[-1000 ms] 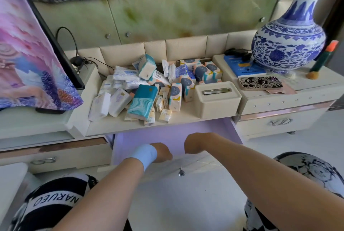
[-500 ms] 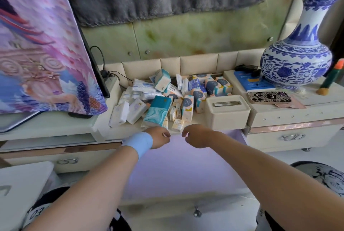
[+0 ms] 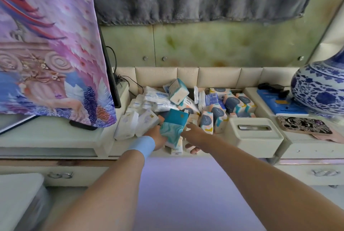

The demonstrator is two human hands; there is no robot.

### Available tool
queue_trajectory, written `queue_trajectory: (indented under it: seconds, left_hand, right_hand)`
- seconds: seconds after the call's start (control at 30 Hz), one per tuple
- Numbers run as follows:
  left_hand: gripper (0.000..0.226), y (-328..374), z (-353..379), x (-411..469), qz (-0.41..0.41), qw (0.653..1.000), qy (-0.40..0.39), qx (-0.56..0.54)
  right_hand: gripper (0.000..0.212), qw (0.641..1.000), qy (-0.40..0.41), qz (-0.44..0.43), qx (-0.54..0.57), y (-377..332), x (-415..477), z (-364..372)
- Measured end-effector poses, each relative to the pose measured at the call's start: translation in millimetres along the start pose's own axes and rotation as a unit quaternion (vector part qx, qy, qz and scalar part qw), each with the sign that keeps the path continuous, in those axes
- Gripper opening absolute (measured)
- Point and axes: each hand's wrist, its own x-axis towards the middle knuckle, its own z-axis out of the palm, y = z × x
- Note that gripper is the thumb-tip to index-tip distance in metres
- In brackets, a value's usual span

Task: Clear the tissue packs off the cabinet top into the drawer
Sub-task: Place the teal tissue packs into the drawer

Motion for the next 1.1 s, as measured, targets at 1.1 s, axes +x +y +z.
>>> queue_trajectory:
  seconds: [1.1]
  left_hand:
    - [0.06,-51,-5,-123,0.137,0.98,-0.074,0.123]
  right_hand:
    - [0.091,0.917,-0.04,-0.149,-0.369,19,-102,61]
